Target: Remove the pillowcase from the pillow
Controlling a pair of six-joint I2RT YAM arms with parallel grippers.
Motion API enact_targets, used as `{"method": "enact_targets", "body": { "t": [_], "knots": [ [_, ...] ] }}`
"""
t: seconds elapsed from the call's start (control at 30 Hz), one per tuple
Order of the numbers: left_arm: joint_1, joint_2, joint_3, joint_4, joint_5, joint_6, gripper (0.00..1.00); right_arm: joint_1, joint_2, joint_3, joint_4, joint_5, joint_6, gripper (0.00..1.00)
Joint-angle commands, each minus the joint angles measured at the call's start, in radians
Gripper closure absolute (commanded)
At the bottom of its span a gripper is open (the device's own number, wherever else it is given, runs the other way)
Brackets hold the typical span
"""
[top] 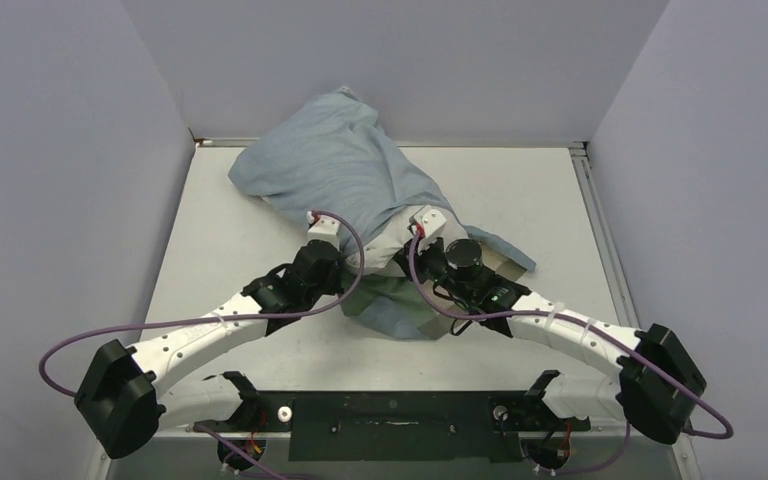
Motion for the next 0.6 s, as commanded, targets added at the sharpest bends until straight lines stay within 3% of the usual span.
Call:
{"method": "enact_targets", "body": {
  "t": [0.0,0.27,0.57],
  "knots": [
    [0.037,0.007,0.043,0.003,-0.149,-0.019,0.98,-0.021,-0.153,0.088,0.035,-0.012,-0.023,0.95],
    [0.124,0.008,-0.032,0.034,-0.223,-0.123,1.00,-0.045,-0.373,0.119,-0.107,-0.052,-0.075,0.95],
    [0.281,0.029,-0.179,0.169,-0.170,-0.251,1.00,-0.051,-0.509,0.116,-0.264,-0.131,-0.102,0.95]
  ]
}}
